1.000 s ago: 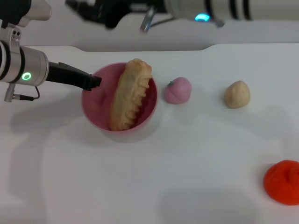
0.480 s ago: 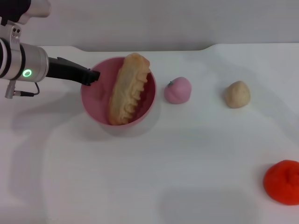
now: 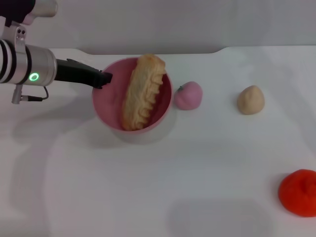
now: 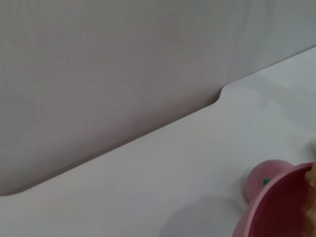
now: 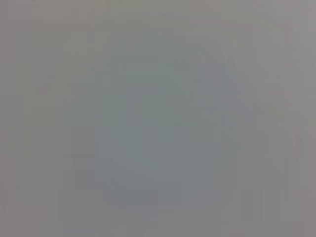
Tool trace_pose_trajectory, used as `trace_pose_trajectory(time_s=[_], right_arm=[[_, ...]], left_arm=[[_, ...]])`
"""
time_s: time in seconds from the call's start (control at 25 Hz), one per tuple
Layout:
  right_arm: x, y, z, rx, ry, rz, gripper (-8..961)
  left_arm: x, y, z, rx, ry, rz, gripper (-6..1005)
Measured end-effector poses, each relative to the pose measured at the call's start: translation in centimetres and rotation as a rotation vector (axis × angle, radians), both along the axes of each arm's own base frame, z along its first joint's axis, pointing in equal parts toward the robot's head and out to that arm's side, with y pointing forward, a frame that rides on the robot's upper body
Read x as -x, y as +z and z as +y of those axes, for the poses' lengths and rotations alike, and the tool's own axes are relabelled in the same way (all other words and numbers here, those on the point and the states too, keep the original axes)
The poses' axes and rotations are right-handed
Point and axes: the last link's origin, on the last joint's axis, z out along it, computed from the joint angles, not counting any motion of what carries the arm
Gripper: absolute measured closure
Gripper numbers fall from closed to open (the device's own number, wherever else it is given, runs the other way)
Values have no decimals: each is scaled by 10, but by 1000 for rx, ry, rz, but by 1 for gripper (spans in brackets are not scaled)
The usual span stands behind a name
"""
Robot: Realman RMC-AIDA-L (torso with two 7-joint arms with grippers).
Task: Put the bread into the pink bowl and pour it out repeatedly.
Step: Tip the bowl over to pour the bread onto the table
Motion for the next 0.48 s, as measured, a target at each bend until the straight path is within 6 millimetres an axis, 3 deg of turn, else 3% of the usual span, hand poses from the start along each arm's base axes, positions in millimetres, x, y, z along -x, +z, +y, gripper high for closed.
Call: trace_pose_trajectory(time_s=[0.48], right_arm=[[-15, 5, 11, -15, -93, 135, 518]], left_arm=[[-7, -3, 0, 0, -15, -29, 951]])
